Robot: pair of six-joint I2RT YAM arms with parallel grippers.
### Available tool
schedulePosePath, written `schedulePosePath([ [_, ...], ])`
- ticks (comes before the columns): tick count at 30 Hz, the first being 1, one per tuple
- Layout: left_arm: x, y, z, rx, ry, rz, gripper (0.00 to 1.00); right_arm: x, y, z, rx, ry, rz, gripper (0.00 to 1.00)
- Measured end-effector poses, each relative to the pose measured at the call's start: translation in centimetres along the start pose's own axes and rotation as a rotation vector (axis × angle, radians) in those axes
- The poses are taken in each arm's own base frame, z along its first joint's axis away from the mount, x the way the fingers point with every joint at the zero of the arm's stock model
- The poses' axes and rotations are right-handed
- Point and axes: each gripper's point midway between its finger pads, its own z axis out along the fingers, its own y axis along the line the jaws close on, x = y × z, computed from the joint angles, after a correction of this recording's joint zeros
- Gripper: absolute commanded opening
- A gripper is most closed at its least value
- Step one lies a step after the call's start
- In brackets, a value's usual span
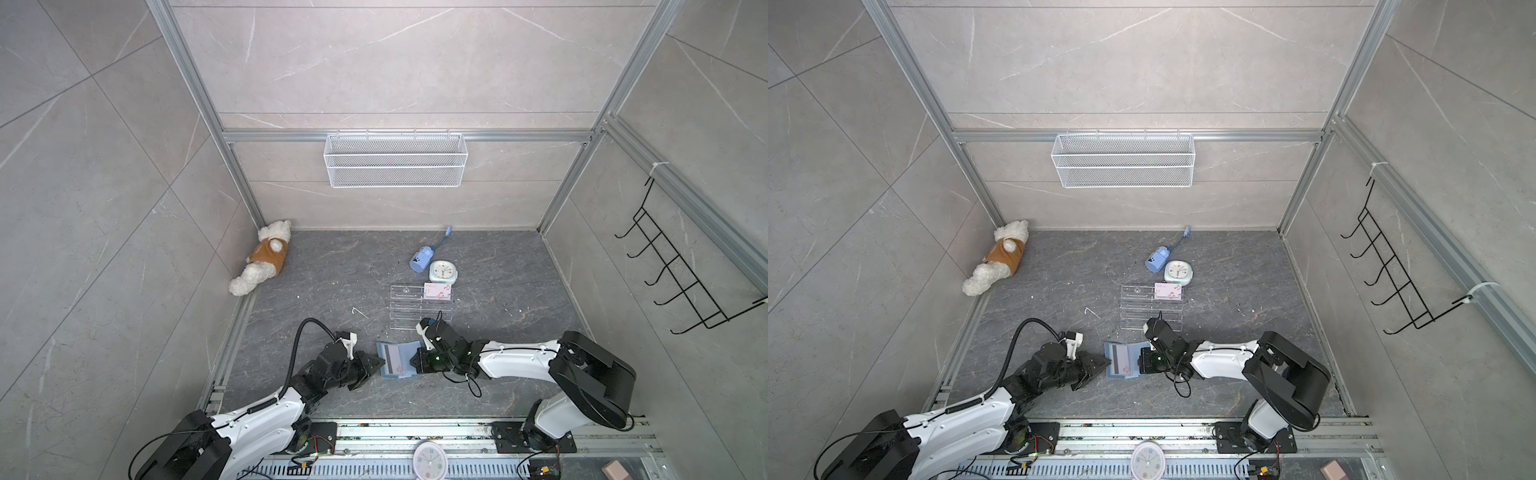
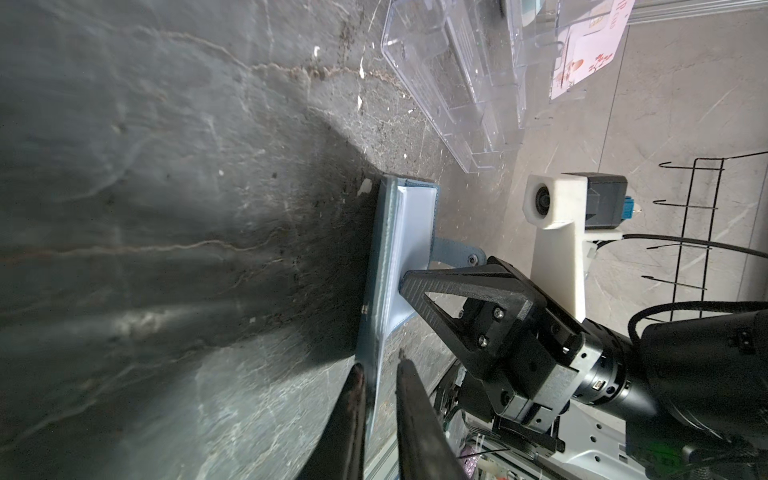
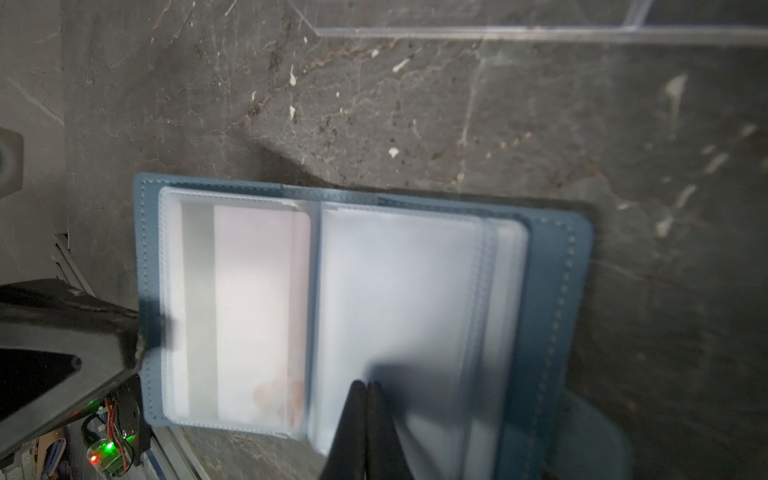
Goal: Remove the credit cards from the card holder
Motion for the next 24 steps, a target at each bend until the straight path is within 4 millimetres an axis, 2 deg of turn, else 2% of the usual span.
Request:
schedulePosePath([
  [2,0.1,0.3,0.1,-0.012,0.004,-0.001,0.00,0.0,0.0,0.0,0.000,0.000,0.000,0.06],
  [6,0.1,0.5,0.1,-0.022,0.004,0.005,0.00,0.0,0.0,0.0,0.000,0.000,0.000,0.07],
  [8,0.1,0.6,0.1,-0.025,0.005,0.007,0.00,0.0,0.0,-0.1,0.001,0.000,0.000,0.11],
  [9,0.1,0.7,0.1,-0.028,0.003,0.008,0.00,0.0,0.0,-0.2,0.001,0.001,0.000,0.15],
  [12,0.1,0.8,0.0,-0.031,0.003,0.008,0.00,0.0,0.3,-0.8,-0.006,-0.003,-0.008,0.39],
  [16,0.1,0.4,-0.1,-0.019,-0.001,0.014,0.00,-0.2,1.1,-2.6,-0.021,-0.033,-0.036,0.59],
  [17,0.1,0.4,-0.2,-0.017,-0.002,0.016,0.00,-0.4,1.4,-3.0,-0.026,-0.045,-0.042,0.67],
  [22,0.0,0.1,-0.3,-0.006,-0.006,0.023,0.00,-1.0,2.8,-4.1,0.005,-0.064,-0.098,0.78],
  [24,0.1,0.0,-0.4,-0.002,-0.006,0.028,0.00,-1.1,3.3,-4.3,0.025,-0.064,-0.119,0.79],
])
